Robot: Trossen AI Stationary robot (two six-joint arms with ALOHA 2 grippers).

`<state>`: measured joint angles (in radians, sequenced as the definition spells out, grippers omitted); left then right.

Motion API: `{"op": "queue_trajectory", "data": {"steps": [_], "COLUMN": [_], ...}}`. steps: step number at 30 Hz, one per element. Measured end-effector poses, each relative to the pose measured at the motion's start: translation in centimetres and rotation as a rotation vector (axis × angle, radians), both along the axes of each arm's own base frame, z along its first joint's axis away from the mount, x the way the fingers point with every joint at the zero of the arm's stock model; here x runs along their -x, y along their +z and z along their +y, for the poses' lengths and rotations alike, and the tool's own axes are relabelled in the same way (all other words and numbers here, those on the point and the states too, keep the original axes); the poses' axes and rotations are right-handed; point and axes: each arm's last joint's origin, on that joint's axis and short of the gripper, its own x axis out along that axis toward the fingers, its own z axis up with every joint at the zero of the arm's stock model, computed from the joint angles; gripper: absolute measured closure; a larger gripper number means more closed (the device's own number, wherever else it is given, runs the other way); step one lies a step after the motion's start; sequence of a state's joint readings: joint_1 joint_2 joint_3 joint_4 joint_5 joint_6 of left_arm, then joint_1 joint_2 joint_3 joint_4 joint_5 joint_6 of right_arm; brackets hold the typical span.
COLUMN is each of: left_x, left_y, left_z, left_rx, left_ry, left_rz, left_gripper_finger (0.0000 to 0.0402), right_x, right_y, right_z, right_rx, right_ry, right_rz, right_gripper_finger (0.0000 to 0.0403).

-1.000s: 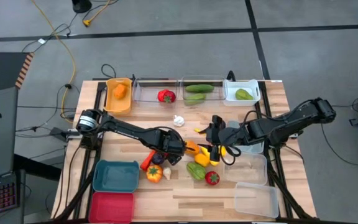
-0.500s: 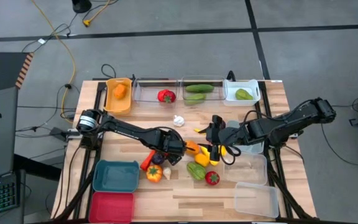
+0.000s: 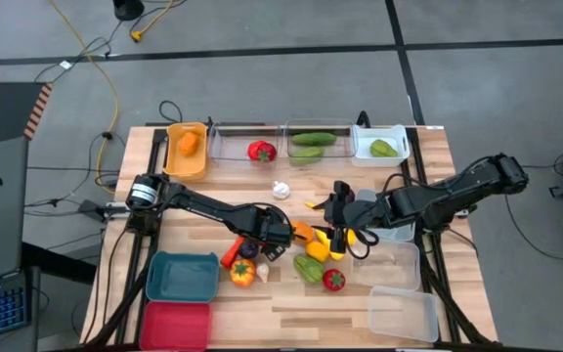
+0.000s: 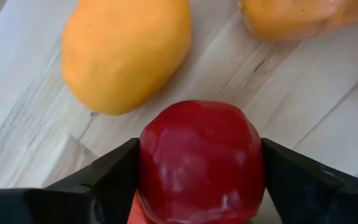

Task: Sort produce into baskets
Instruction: Put the red tomato into the left transparent bin

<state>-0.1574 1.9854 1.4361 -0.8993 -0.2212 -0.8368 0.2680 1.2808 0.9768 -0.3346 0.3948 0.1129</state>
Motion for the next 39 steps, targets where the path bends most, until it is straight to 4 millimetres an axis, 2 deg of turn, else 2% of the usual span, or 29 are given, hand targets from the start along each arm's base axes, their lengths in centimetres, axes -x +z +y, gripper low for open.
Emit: {"op": "queue_trajectory", "data": {"steps": [4,7,13,18,23,26,32,39], "left_x": [0.0,-0.2,-0.9,-1.1,-0.7,-0.3,0.5,1.6], "left_y": [0.2,1.0,4.5,8.1,11.2,12.4,12.8,12.7], "left_z": [0.0,-0.1,0.8,2.7,5.6,7.7,13.3,19.8], "left_rx": [0.016,0.014,-0.080,-0.220,-0.364,-0.434,-0.481,-0.415], "left_ry": [-0.033,-0.083,-0.209,-0.273,-0.280,-0.267,-0.210,-0.105], "left_rz": [0.014,0.034,0.067,0.127,0.201,0.257,0.344,0.304], "left_gripper_finger": [0.0146,0.0148,0.0140,0.0139,0.0139,0.0139,0.0138,0.0138], "right_x": [0.0,0.0,0.1,0.1,0.1,0.1,0.1,0.0], "right_y": [0.0,0.0,-0.1,-0.1,-0.1,-0.1,-0.1,-0.1], "right_z": [0.0,0.0,0.0,0.0,0.0,0.0,0.0,0.0], "right_rx": [0.000,0.000,0.001,0.000,0.000,0.000,0.001,0.001], "right_ry": [0.000,0.000,0.000,-0.001,-0.001,-0.001,0.000,0.000], "right_rz": [0.002,0.003,0.009,0.009,0.009,0.009,0.009,0.009], "right_gripper_finger": [0.0137,0.0137,0.0137,0.0137,0.0137,0.0137,0.0137,0.0137]}}
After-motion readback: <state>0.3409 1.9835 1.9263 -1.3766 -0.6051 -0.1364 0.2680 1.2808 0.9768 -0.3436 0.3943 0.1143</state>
